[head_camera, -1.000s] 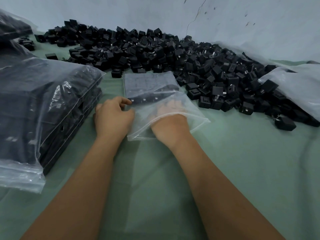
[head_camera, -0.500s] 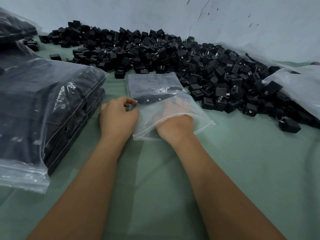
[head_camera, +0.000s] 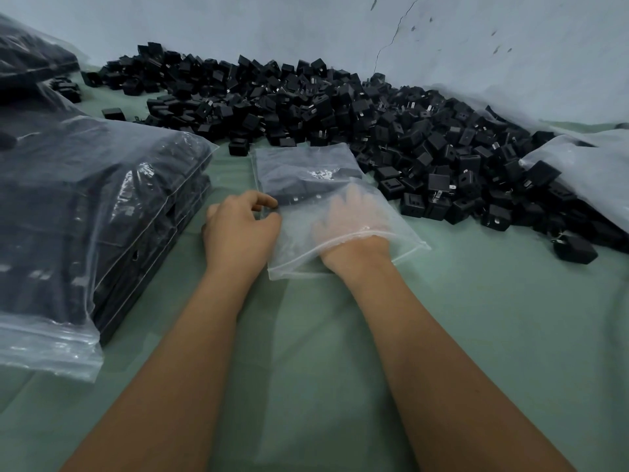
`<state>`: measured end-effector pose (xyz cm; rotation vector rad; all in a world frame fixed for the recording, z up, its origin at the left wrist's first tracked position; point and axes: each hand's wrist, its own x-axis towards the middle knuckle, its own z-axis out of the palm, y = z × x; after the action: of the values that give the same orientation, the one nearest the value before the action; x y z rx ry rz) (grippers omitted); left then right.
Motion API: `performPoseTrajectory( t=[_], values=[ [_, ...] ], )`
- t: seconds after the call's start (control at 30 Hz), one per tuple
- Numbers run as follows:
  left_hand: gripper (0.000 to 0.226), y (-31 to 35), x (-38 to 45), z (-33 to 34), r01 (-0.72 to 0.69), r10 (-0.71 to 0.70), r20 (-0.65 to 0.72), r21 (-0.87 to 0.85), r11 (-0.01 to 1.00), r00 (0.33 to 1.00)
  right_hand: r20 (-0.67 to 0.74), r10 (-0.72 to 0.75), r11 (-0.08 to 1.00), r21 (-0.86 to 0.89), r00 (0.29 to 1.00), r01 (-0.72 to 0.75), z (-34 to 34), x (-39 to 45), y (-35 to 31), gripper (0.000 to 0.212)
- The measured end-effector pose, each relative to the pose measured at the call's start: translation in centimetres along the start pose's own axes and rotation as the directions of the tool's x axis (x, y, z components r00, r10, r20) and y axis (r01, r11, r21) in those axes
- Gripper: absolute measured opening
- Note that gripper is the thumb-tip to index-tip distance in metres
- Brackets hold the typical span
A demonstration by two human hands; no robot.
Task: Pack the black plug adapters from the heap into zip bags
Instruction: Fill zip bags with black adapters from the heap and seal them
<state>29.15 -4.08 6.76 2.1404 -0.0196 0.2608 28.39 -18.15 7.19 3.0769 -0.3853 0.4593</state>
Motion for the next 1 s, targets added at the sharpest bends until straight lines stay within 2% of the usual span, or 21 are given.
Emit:
performPoseTrajectory(
  t=[0.2,0.4,0.57,0.7,0.83,0.9,1.0],
  values=[
    [0.026,0.0,-0.1,0.0,-0.015,0.015,0.014,-0.009,1.0,1.0,0.085,-0.028,0.991,-0.129,0.996,0.039,0.6,0.3,0.5,0.036],
    [0.026,0.1,-0.2,-0.1,-0.013,0.013,0.026,-0.009,1.0,1.0,0.058,-0.03,0.993,-0.116,0.998,0.037,0.2,0.3,0.8,0.029],
    [0.025,0.2,-0.2,0.0,-0.011,0.011,0.03,-0.003,1.0,0.999,0.084,-0.047,0.98,-0.19,0.995,0.063,0.7,0.5,0.9,0.038],
    [0.025,0.1,-0.1,0.0,-0.011,0.011,0.023,-0.008,1.0,1.0,0.091,0.033,0.996,-0.086,0.995,-0.025,0.4,0.1,1.3,0.04],
    [0.025,0.0,0.0,0.1,-0.005,0.005,0.015,-0.006,1.0,1.0,0.122,-0.03,0.997,-0.071,0.992,0.039,0.9,0.2,1.5,0.045],
    [0.026,-0.1,0.0,0.1,0.0,0.0,0.012,-0.008,1.0,1.0,0.091,-0.01,1.0,-0.024,0.996,0.013,0.8,0.1,1.5,0.048],
    [0.027,-0.1,0.0,0.1,0.0,0.0,0.015,-0.014,1.0,1.0,0.02,-0.065,0.998,0.023,0.998,0.065,0.7,-0.4,1.3,0.042]
  ],
)
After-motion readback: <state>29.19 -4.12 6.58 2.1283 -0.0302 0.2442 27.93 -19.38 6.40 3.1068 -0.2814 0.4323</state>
